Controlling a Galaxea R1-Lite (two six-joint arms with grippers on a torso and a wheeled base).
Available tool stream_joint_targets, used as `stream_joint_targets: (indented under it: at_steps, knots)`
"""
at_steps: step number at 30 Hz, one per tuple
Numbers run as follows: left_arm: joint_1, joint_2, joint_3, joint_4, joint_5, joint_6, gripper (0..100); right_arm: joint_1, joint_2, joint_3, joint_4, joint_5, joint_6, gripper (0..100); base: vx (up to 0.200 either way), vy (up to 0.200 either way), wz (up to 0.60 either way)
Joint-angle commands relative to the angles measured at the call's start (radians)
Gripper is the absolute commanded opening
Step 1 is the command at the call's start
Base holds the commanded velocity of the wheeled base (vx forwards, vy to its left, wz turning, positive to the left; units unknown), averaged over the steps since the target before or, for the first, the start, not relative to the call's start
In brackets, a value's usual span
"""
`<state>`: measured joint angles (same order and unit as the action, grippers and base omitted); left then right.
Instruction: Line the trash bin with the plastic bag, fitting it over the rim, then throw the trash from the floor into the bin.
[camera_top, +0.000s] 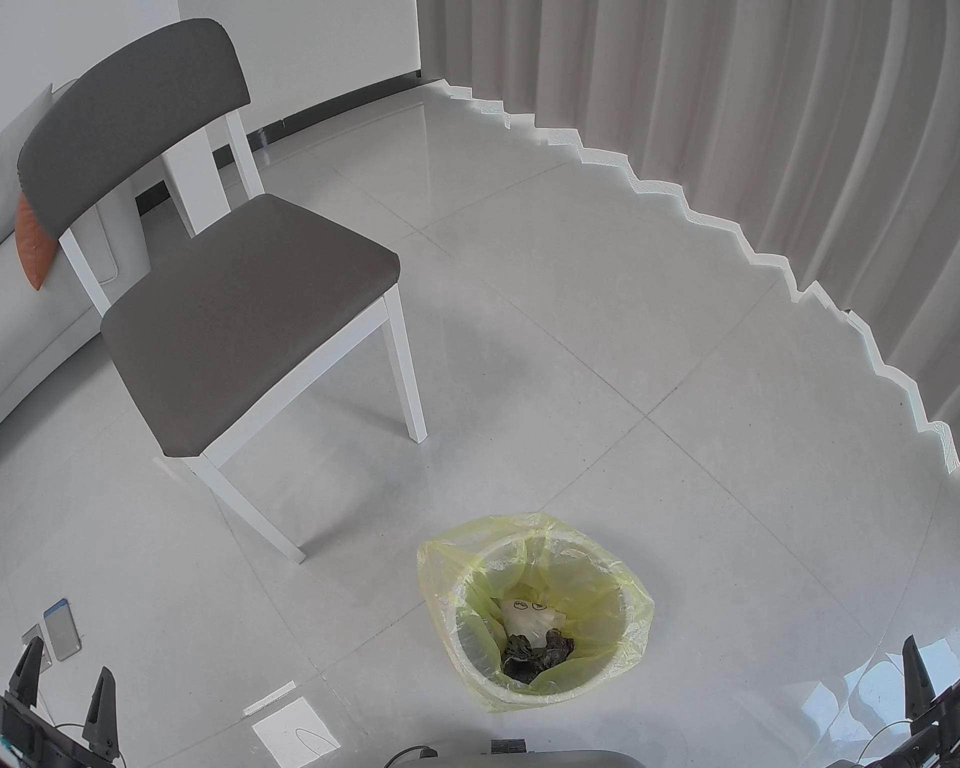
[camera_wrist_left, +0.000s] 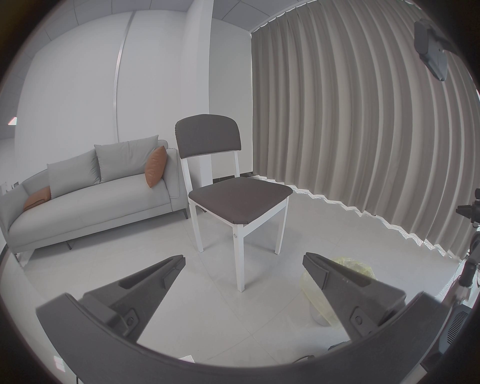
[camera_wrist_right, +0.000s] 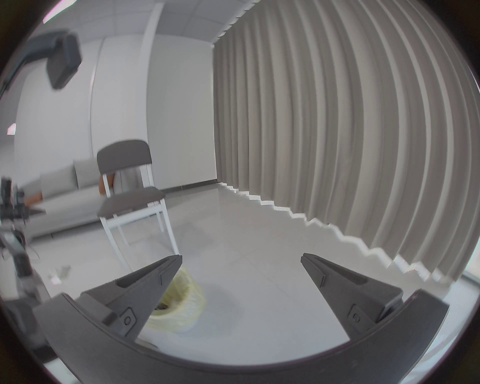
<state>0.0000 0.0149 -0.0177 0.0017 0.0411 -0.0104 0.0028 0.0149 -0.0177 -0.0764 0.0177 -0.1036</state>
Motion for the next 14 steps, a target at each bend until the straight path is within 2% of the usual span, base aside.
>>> stream_joint_targets:
  at_steps: [1, 5, 6, 14]
  knots:
    - [0.000, -0.012, 0.018, 0.000, 0.000, -0.002, 100, 0.000, -0.006, 0.018, 0.000, -0.008, -0.024, 100, 0.000, 0.000, 0.00]
    - [0.000, -0.012, 0.018, 0.000, 0.000, 0.000, 100, 0.000, -0.004, 0.018, 0.035, -0.001, 0.048, 100, 0.000, 0.000, 0.00]
    - [0.000, -0.013, 0.018, 0.000, -0.001, 0.000, 100, 0.000, -0.004, 0.008, 0.109, 0.013, 0.084, 100, 0.000, 0.000, 0.00]
    - [0.000, -0.013, 0.018, 0.000, 0.000, 0.000, 100, 0.000, -0.006, 0.018, 0.072, 0.008, 0.094, 100, 0.000, 0.000, 0.00]
